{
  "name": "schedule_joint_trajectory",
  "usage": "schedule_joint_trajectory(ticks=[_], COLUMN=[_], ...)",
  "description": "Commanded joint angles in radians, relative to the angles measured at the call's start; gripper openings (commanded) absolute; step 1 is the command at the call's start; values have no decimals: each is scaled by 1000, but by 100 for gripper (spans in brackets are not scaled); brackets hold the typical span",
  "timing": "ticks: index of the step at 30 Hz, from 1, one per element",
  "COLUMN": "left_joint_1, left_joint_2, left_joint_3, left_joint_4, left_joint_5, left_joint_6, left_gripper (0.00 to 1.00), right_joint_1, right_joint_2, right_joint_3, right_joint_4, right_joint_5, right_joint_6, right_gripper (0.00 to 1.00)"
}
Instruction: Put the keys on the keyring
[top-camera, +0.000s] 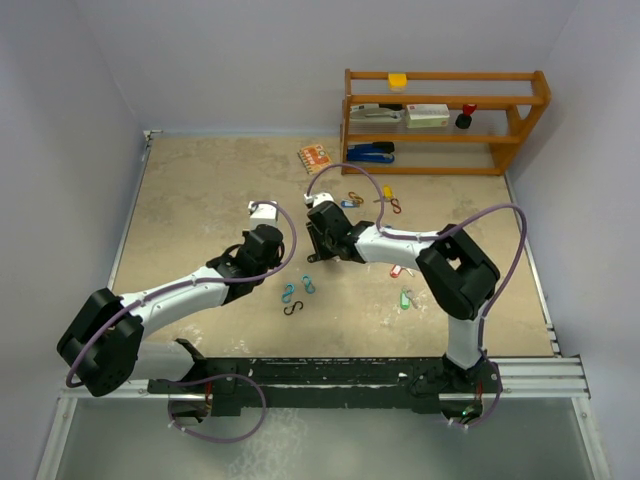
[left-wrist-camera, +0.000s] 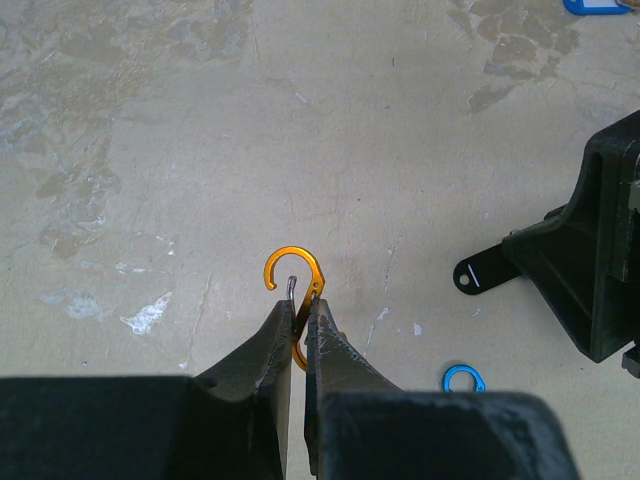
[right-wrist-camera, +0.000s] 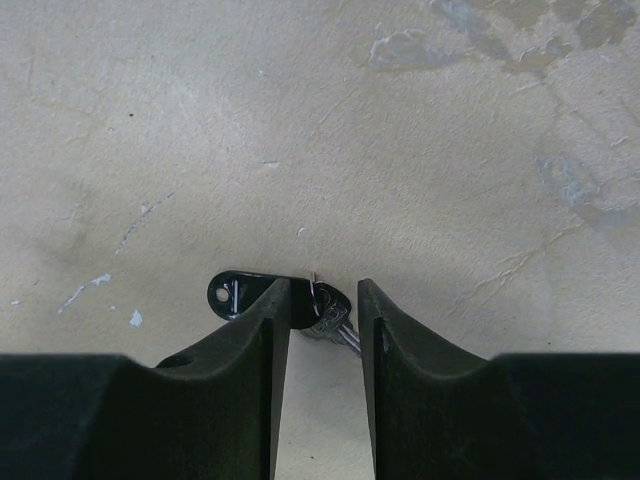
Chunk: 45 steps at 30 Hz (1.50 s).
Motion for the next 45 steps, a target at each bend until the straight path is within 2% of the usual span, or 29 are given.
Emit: schedule_joint_trajectory(ticks=[1,7,13,22,27,34,45], left_joint_1=[10,10,10,10,10,11,10], left_joint_2=[-20,-20,-17,4,22,64,100], left_joint_3=[3,4,4,25,41,100,155], left_joint_4=[25,26,25,33,63,72,92], left_joint_5=[-13,-14,-13,61,181,287,376], left_joint_6=[0,0,0,22,60,91,110], left_gripper=[0,0,0,0,0,0,0], right_joint_1=[0,0,0,-5,-47,-54,-53], right_joint_2=[-1,1,-17,-226,-331,-384,-431], right_joint_3=[8,8,6,-124,-201,-248,-308], right_joint_4=[21,18,14,130,187,218,274], right_joint_5=[-5,5,25,37,-71,-130,-247], right_joint_6=[-9,-9,-12,-88,-105,-184,-200], right_gripper=[35,26,0,0,0,0,0])
